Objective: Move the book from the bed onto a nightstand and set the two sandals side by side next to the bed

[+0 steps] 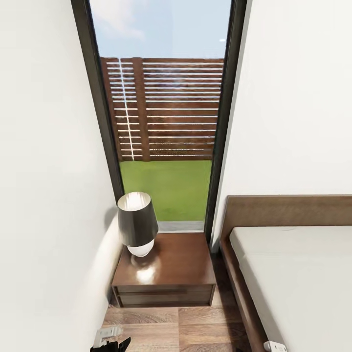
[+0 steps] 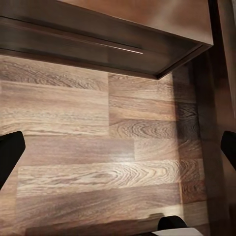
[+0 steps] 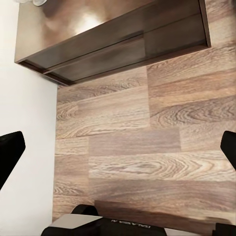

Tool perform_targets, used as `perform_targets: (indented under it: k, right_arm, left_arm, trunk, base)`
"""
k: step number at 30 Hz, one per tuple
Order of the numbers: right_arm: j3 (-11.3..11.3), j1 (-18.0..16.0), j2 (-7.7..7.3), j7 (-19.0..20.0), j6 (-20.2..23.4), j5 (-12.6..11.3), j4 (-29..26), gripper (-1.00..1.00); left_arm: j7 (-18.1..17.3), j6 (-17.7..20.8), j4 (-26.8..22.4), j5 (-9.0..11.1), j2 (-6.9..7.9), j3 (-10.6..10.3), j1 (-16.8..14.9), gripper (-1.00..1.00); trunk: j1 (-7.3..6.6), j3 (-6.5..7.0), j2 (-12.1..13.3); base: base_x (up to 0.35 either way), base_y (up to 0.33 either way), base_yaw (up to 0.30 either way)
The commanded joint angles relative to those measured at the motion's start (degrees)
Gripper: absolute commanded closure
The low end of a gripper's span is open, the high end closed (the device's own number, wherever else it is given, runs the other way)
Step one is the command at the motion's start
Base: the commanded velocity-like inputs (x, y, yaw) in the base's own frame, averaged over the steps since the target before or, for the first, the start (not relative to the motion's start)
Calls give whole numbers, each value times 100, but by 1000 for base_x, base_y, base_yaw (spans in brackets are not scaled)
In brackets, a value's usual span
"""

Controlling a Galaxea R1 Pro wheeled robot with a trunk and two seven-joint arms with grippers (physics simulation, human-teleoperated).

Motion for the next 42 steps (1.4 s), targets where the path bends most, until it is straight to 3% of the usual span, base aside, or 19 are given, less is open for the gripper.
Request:
perform_targets:
  k: [1, 42]
  right_arm:
    - [-13, -6, 0, 31, -2, -23, 8, -100]
    - [-5, -6, 0, 24, -2, 6, 0, -100]
  left_arm:
    - [-10, -28, 6, -60, 2, 48, -6, -100]
    - [-10, -28, 6, -60, 2, 48, -6, -100]
  trunk:
    - [3, -13, -12]
    - [3, -13, -12]
  base:
    - [0, 0, 0]
    - [0, 0, -12]
